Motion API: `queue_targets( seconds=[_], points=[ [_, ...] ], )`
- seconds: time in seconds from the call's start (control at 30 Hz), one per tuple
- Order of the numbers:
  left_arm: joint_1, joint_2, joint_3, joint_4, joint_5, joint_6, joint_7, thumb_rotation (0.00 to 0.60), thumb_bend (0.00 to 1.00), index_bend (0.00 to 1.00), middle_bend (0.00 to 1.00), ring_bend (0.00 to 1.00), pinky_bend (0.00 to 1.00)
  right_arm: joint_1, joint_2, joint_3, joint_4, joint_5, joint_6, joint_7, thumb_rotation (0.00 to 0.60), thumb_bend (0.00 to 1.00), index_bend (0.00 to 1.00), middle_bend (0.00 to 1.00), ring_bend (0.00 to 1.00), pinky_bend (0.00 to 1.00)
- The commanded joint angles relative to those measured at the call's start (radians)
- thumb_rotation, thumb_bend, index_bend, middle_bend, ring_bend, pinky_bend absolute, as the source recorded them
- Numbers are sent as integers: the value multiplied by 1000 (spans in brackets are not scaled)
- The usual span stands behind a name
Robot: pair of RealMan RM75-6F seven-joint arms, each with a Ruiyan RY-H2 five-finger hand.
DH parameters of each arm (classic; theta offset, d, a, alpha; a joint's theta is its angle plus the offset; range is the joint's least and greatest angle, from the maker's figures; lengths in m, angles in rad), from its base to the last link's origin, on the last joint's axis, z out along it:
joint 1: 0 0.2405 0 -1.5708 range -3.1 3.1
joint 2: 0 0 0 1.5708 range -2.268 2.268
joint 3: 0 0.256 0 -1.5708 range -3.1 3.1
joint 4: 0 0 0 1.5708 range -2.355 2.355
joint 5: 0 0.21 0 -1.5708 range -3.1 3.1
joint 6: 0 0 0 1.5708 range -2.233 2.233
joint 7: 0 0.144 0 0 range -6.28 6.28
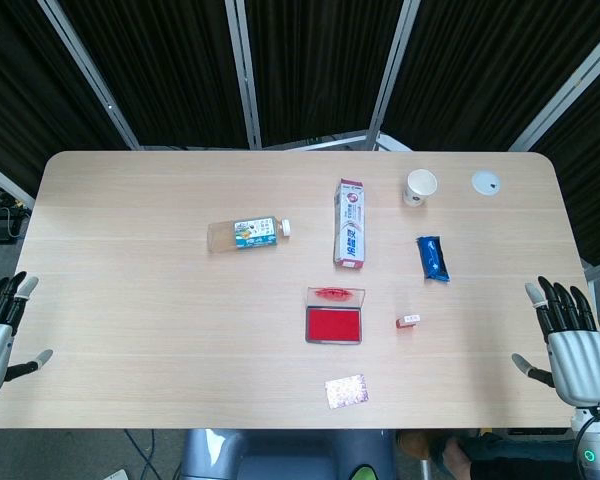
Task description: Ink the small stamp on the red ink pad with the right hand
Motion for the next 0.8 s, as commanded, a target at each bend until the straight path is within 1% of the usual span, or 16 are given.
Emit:
queue_targets(
  seconds=[0.03, 0.17, 0.2, 0.23, 0.27, 0.3, 0.33, 0.37, 0.43, 0.57, 0.63, 0.73, 0.8],
  points=[
    [0, 0, 0, 1, -1, 0, 0, 600, 0, 0, 0, 0, 0, 1, 0, -1, 0, -1, -2, -2, 600, 0, 0, 0, 0, 0],
    [0, -1, -1, 3, -3, -1, 2, 600, 0, 0, 0, 0, 0, 5, -1, -4, 1, 0, -14, -1, 600, 0, 0, 0, 0, 0],
    [0, -2, -2, 3, -4, -1, 2, 600, 0, 0, 0, 0, 0, 10, -2, -3, 1, 2, -22, 0, 600, 0, 0, 0, 29, 47],
    [0, -4, -3, 4, -5, -1, 4, 600, 0, 0, 0, 0, 0, 18, -3, -1, 2, 3, -34, 2, 600, 0, 0, 0, 147, 210],
    [-1, -6, -4, 5, -6, 0, 8, 600, 0, 0, 0, 0, 0, 29, -4, 2, 5, 2, -49, 6, 600, 0, 0, 0, 261, 353],
    [-1, -9, -6, 6, -7, -1, 12, 600, 0, 0, 0, 0, 0, 48, -7, 9, 11, -3, -67, 12, 600, 0, 0, 0, 448, 580],
    [-2, -11, -6, 7, -9, -2, 15, 600, 0, 0, 0, 0, 0, 63, -11, 14, 20, -8, -82, 17, 600, 0, 0, 0, 590, 738],
    [-3, -13, -7, 7, -10, -4, 19, 600, 0, 0, 0, 0, 0, 80, -15, 18, 28, -9, -104, 20, 600, 0, 0, 0, 638, 781],
    [-8, -21, -9, 6, -18, -15, 34, 600, 0, 0, 0, 0, 0, 144, -28, 31, 60, -17, -184, 6, 600, 0, 0, 0, 684, 826],
    [-19, -45, -20, 17, -49, -37, 83, 600, 0, 0, 0, 0, 0, 247, -55, 47, 86, -8, -332, -13, 600, 0, 0, 0, 699, 841],
    [-27, -62, -30, 22, -73, -51, 109, 600, 0, 0, 0, 0, 0, 288, -75, 54, 100, 3, -387, -14, 600, 0, 0, 0, 706, 849],
    [-36, -82, -36, 37, -100, -72, 140, 600, 0, 0, 0, 0, 0, 345, -120, 45, 132, 0, -465, -2, 600, 0, 4, 0, 707, 853],
    [-40, -91, -41, 49, -117, -81, 151, 600, 0, 0, 0, 0, 0, 370, -145, 36, 159, -4, -499, 7, 600, 0, 38, 20, 715, 877]
  ],
)
